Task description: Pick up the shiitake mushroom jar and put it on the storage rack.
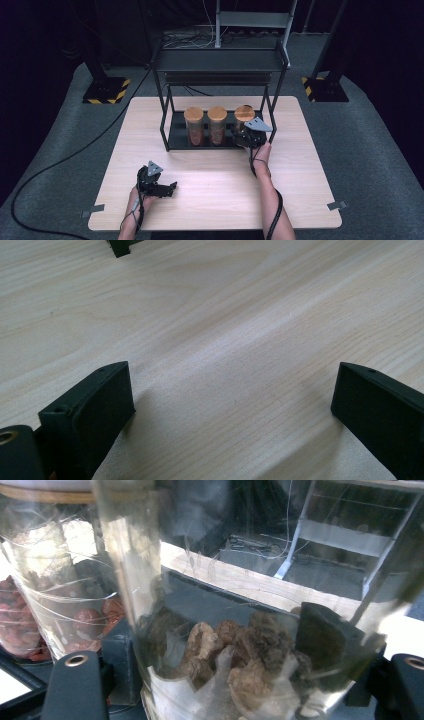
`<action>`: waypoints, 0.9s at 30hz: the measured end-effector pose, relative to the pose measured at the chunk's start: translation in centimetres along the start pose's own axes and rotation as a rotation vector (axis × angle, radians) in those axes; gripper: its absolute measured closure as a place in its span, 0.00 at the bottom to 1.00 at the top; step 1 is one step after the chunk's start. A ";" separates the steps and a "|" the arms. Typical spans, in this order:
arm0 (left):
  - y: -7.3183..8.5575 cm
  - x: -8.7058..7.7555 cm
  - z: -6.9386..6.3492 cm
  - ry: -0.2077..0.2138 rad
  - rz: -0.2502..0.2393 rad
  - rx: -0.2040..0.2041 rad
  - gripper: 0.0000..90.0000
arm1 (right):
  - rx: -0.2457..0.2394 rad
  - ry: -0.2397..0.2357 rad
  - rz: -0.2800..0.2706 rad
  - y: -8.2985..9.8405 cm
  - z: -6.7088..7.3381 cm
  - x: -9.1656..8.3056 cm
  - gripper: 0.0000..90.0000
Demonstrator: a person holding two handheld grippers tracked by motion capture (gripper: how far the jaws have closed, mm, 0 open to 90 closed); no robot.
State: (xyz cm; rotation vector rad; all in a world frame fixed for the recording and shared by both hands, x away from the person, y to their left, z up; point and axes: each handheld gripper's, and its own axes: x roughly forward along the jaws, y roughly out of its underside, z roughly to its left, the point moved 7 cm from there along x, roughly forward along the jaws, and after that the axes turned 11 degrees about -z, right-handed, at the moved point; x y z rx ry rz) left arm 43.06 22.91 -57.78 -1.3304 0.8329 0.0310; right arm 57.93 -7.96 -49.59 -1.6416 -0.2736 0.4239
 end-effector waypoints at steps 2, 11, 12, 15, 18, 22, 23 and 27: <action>0.0 0.0 0.0 0.000 0.000 0.000 0.03 | 0.005 0.002 0.002 0.1 0.0 0.1 0.28; 0.0 0.0 0.0 0.000 0.000 0.000 0.03 | 0.011 0.000 0.015 0.7 0.0 0.7 0.28; 0.0 0.0 0.0 0.000 0.000 0.000 0.03 | 0.014 0.000 0.018 0.8 0.0 0.8 0.28; 0.0 0.0 0.0 0.000 0.001 0.000 0.03 | 0.022 -0.002 0.023 1.1 0.0 1.0 0.28; 0.0 0.0 0.0 0.000 0.000 0.000 0.03 | 0.029 -0.004 0.022 1.2 0.0 1.2 0.28; 0.0 0.0 0.0 0.000 0.001 0.000 0.03 | 0.051 -0.012 0.025 1.3 0.0 1.3 0.28; 0.0 0.0 0.0 0.000 0.000 0.000 0.03 | 0.052 -0.015 0.025 1.3 0.0 1.4 0.28; 0.0 0.0 0.0 0.001 0.000 0.000 0.03 | 0.072 -0.020 0.028 1.4 -0.1 1.5 0.28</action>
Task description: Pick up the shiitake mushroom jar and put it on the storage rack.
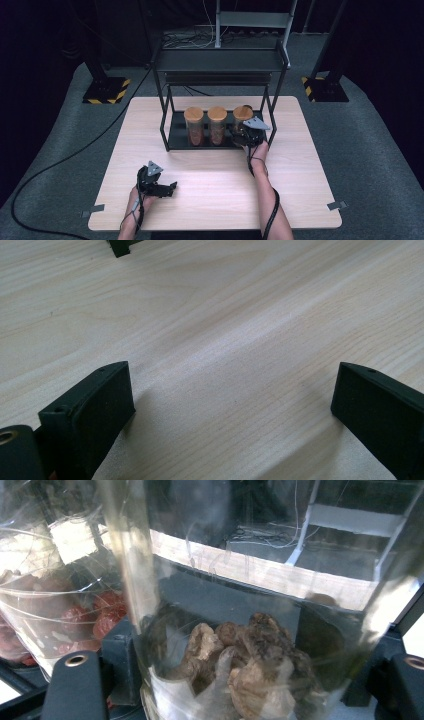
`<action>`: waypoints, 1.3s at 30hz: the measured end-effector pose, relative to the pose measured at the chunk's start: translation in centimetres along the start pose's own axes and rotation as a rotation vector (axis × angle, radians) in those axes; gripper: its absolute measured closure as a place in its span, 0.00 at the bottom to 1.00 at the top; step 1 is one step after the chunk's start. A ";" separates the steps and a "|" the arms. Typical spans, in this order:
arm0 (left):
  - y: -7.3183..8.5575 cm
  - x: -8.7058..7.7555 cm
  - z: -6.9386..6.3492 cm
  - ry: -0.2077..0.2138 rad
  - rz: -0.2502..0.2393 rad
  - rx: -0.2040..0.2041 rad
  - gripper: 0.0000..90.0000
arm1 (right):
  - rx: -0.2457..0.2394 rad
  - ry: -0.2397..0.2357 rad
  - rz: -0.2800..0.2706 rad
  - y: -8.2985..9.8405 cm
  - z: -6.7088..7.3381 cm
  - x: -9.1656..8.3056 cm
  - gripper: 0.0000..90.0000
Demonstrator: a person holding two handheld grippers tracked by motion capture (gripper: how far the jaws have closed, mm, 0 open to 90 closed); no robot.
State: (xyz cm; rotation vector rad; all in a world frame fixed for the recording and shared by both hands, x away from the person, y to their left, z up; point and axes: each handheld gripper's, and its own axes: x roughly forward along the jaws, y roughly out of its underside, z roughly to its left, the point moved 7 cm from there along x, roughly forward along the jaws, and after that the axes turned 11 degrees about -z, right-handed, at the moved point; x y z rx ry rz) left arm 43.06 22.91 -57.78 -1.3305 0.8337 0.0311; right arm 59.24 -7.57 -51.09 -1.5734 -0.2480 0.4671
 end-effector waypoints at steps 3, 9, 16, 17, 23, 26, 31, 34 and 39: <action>0.0 0.0 0.0 0.000 0.000 0.000 0.03 | 0.012 -0.002 -0.002 0.1 -0.1 0.1 0.28; 0.0 0.0 0.0 0.000 0.000 0.000 0.03 | 0.011 -0.007 -0.003 0.1 -0.1 0.4 0.28; 0.0 0.0 0.0 0.000 0.000 0.000 0.03 | 0.007 0.001 -0.007 0.1 -0.3 0.5 0.28; 0.0 0.0 0.0 0.000 0.000 0.000 0.03 | 0.008 0.001 -0.009 0.1 -0.3 0.5 0.28; 0.0 0.0 0.0 0.000 0.000 0.000 0.03 | 0.015 0.005 -0.011 0.2 -0.4 0.5 0.28; 0.0 0.0 0.0 0.000 0.000 0.000 0.03 | 0.023 0.003 -0.012 0.2 -0.5 0.5 0.28; 0.0 0.0 0.0 0.000 0.000 0.000 0.03 | 0.041 -0.001 -0.001 0.2 -0.6 0.6 0.28; 0.0 0.0 0.0 0.000 0.000 0.000 0.03 | 0.077 -0.012 -0.001 0.2 -0.7 0.6 0.28; 0.0 0.0 0.0 0.000 -0.001 0.000 0.03 | 0.077 -0.020 0.002 0.2 -0.7 0.5 0.28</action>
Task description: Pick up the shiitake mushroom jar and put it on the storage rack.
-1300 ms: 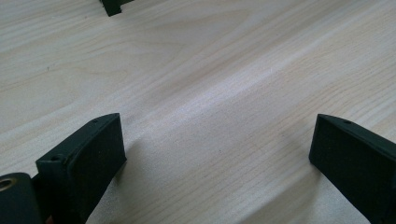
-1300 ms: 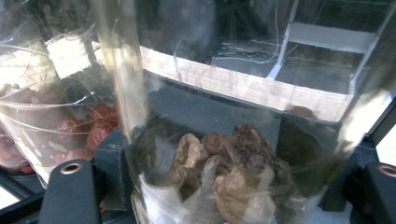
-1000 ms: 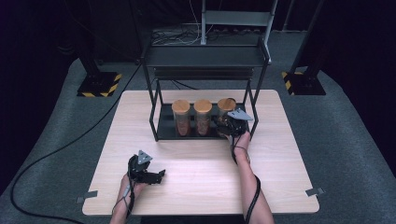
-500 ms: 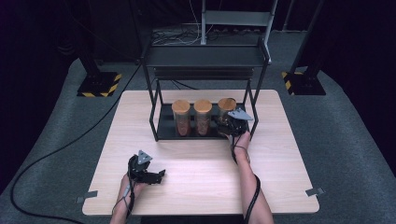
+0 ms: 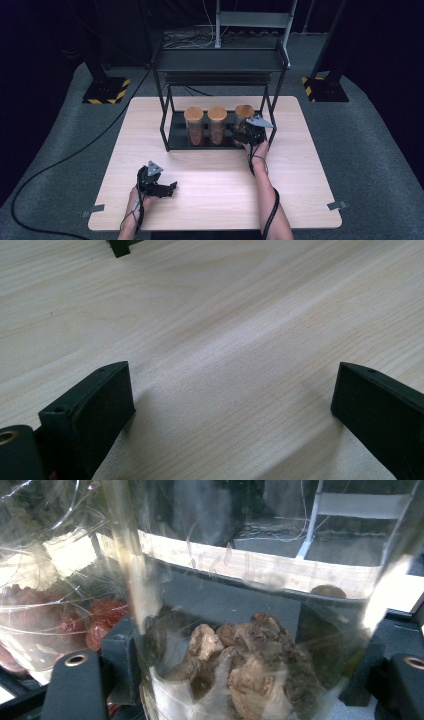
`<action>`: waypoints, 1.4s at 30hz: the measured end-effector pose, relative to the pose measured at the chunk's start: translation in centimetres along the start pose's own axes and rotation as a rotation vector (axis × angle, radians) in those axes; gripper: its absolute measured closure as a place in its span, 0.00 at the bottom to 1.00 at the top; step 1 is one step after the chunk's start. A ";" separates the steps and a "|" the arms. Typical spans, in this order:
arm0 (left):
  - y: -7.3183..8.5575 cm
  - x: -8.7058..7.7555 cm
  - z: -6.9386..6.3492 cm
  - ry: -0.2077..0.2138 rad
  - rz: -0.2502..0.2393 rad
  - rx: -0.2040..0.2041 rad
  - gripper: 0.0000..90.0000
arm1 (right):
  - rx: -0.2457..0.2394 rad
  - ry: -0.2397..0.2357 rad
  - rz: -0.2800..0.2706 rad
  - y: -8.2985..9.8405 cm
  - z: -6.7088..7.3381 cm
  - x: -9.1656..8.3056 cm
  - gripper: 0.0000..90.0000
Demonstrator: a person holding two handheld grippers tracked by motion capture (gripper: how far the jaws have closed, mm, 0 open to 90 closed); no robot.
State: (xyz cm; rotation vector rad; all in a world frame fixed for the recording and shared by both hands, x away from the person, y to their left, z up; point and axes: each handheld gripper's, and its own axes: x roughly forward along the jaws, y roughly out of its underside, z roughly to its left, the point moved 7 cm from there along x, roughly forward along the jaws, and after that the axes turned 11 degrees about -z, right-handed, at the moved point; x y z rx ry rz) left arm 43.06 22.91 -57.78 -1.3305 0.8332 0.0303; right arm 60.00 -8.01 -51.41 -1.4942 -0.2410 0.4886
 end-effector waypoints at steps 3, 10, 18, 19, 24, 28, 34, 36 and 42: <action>0.0 0.0 0.0 0.000 0.001 0.000 0.03 | 0.003 -0.002 -0.001 0.0 0.0 0.0 0.28; 0.0 0.0 0.0 0.000 0.000 0.000 0.03 | 0.012 -0.008 0.004 0.0 -0.1 -0.1 0.27; 0.0 0.0 0.0 0.000 0.001 0.000 0.03 | 0.015 0.009 0.077 0.7 -0.2 -0.2 0.12; 0.0 0.0 0.0 0.000 0.001 -0.001 0.03 | 0.021 0.007 0.085 0.8 -0.1 -0.4 0.09; 0.0 0.0 0.0 0.000 0.001 -0.001 0.03 | 0.018 0.007 0.121 1.0 0.0 -1.4 0.03; 0.0 0.0 0.0 0.000 0.001 -0.001 0.03 | 0.011 0.005 0.139 1.1 0.2 -2.4 0.02; 0.0 0.0 0.0 0.000 0.001 -0.001 0.03 | 0.002 -0.015 0.178 1.5 0.8 -4.0 0.01; 0.0 0.0 0.0 0.000 0.001 -0.001 0.03 | -0.009 -0.027 0.200 1.7 1.0 -4.6 0.00; 0.0 0.0 0.0 0.000 0.001 -0.001 0.03 | -0.030 -0.045 0.239 2.3 1.8 -7.0 0.00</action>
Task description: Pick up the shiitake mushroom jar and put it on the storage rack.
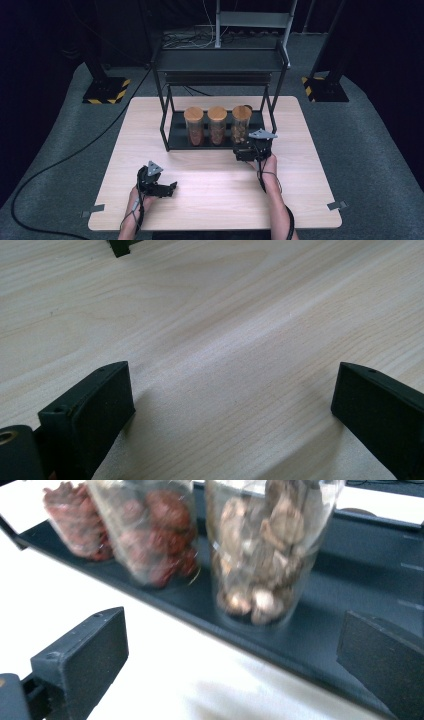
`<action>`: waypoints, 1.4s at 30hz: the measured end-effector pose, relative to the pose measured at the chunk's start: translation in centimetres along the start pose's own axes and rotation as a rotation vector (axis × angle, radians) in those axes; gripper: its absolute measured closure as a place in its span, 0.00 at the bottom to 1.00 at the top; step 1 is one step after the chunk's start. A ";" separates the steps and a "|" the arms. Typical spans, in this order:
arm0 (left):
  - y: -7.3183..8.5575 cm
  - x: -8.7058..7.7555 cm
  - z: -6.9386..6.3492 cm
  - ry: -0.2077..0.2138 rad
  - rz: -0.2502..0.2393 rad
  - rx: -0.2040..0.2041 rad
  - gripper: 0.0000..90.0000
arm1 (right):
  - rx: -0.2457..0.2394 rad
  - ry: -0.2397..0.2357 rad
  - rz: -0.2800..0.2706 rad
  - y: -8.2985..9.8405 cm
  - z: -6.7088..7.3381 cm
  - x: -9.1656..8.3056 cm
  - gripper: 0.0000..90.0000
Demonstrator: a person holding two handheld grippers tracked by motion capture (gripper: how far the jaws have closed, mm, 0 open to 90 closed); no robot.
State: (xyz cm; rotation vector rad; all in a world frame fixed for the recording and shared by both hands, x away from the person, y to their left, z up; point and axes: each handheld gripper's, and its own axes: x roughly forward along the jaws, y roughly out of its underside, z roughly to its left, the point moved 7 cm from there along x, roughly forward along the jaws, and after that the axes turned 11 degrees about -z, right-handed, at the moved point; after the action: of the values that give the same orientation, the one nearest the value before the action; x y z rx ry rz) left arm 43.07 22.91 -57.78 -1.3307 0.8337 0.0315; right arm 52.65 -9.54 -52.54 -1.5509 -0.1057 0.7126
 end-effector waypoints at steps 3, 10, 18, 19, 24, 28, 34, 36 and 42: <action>0.0 0.0 0.0 0.000 0.000 0.000 0.03 | -0.007 -0.001 0.008 0.6 0.3 -1.2 0.00; 0.0 0.0 0.0 0.000 0.000 0.000 0.03 | -0.006 0.015 0.027 3.0 0.4 -4.1 0.00; 0.0 0.0 0.0 0.000 0.000 -0.001 0.03 | 0.015 0.051 0.052 6.3 0.0 -7.0 0.00; 0.0 0.0 0.0 0.000 -0.001 -0.001 0.03 | 0.011 0.051 0.056 6.7 -0.1 -7.3 0.00; 0.0 0.0 0.0 0.002 -0.001 0.001 0.03 | 0.003 0.073 0.054 7.8 -0.4 -9.1 0.00; 0.0 0.0 0.0 0.003 -0.001 0.002 0.03 | 0.011 0.068 0.034 7.9 -0.5 -9.8 0.00; 0.0 0.0 0.0 0.003 -0.001 0.002 0.03 | 0.038 0.057 -0.009 7.8 -0.6 -10.2 0.00; 0.0 0.0 0.0 0.002 -0.001 0.002 0.03 | 0.029 0.060 -0.023 7.7 -0.6 -10.3 0.00; 0.0 0.0 0.0 0.003 0.000 0.003 0.03 | -0.022 0.079 -0.019 7.7 -0.2 -10.3 0.00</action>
State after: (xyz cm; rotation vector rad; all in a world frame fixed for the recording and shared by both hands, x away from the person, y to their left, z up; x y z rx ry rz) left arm 43.09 22.86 -57.78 -1.3284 0.8364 0.0284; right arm 41.88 -15.68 -55.91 -1.5952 -0.0689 0.6362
